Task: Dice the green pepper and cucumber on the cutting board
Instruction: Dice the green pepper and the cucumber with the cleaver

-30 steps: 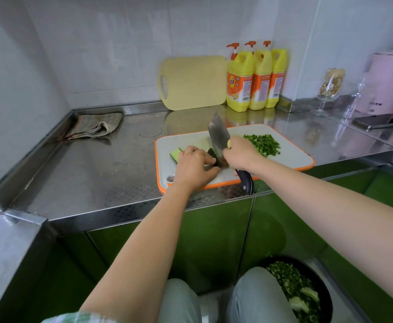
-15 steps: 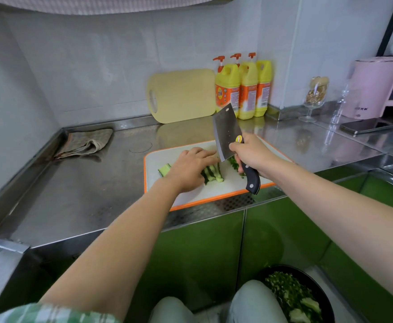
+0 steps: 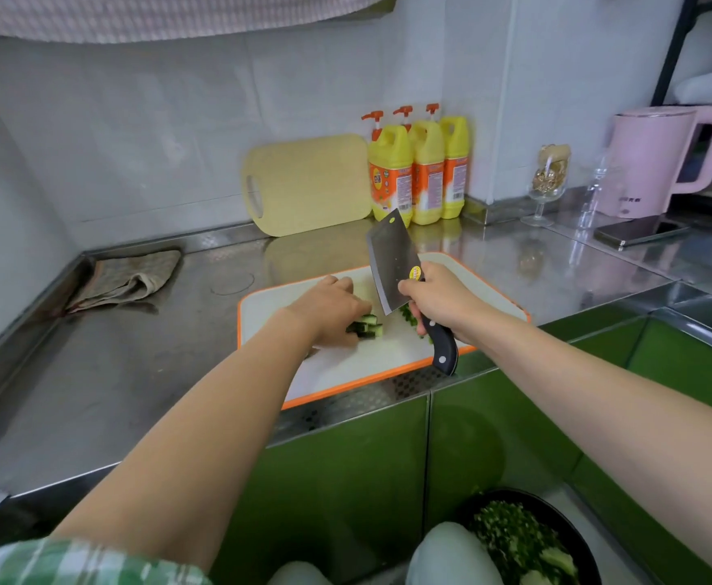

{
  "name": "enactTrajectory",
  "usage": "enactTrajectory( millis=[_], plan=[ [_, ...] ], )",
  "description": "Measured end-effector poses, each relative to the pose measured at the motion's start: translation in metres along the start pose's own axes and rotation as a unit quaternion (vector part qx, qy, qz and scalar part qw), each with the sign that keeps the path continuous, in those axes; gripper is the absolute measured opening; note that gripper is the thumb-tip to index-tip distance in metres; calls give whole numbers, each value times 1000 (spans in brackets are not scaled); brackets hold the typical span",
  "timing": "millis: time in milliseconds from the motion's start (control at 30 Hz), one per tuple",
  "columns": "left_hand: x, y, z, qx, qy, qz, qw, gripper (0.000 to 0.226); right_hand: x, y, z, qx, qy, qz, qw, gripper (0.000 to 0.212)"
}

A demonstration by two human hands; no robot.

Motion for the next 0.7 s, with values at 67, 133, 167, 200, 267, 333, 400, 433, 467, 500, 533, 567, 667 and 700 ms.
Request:
enactTrajectory(
  millis=[67, 133, 167, 200, 267, 333, 400, 433, 467, 500, 533, 567, 667, 700],
  plan=[
    [6, 4, 6, 20, -54, 40, 998, 31, 0, 3, 0, 2, -2, 21, 1000, 20],
    [12, 8, 13, 23, -106, 86, 990, 33, 2, 5, -2, 4, -2, 35, 999, 15],
    [14, 11, 16, 19, -129, 111, 985, 38, 3, 7, -3, 9, -2, 46, 999, 15],
    [15, 13, 19, 10, -151, 131, 980, 45, 5, 9, -5, 16, -2, 65, 998, 16],
    [17, 16, 27, -16, -189, 157, 969, 63, 6, 13, -6, 36, -2, 131, 991, 18],
    [16, 20, 37, -42, -214, 180, 959, 73, 7, 16, -5, 49, 5, 202, 978, 16],
    [12, 27, 48, -58, -218, 188, 956, 72, 7, 19, -1, 60, 14, 263, 963, 13],
    [9, 31, 52, -59, -212, 180, 959, 70, 8, 20, 1, 67, 18, 290, 954, 11],
    [6, 35, 54, -55, -205, 166, 963, 68, 10, 23, 4, 76, 18, 320, 944, 9],
    [3, 39, 56, -48, -202, 154, 966, 66, 11, 26, 6, 87, 13, 350, 933, 8],
    [1, 41, 55, -41, -204, 145, 967, 66, 14, 28, 7, 96, 6, 376, 922, 9],
    [-1, 42, 54, -34, -211, 139, 967, 67, 16, 31, 8, 103, -1, 393, 914, 10],
    [-8, 38, 47, -19, -253, 91, 963, 68, 23, 37, 9, 123, -8, 399, 909, 8],
    [-12, 37, 46, -16, -264, 72, 962, 69, 24, 38, 9, 126, -4, 394, 910, 8]
  ],
)
Point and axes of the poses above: each hand's wrist, its own z-axis away from the middle knuckle, its own y-axis out of the palm, x = y × z, the point moved 5 cm from there along -z, towards the middle knuckle, and after that the axes turned 6 degrees about -x, right-handed, at the moved point
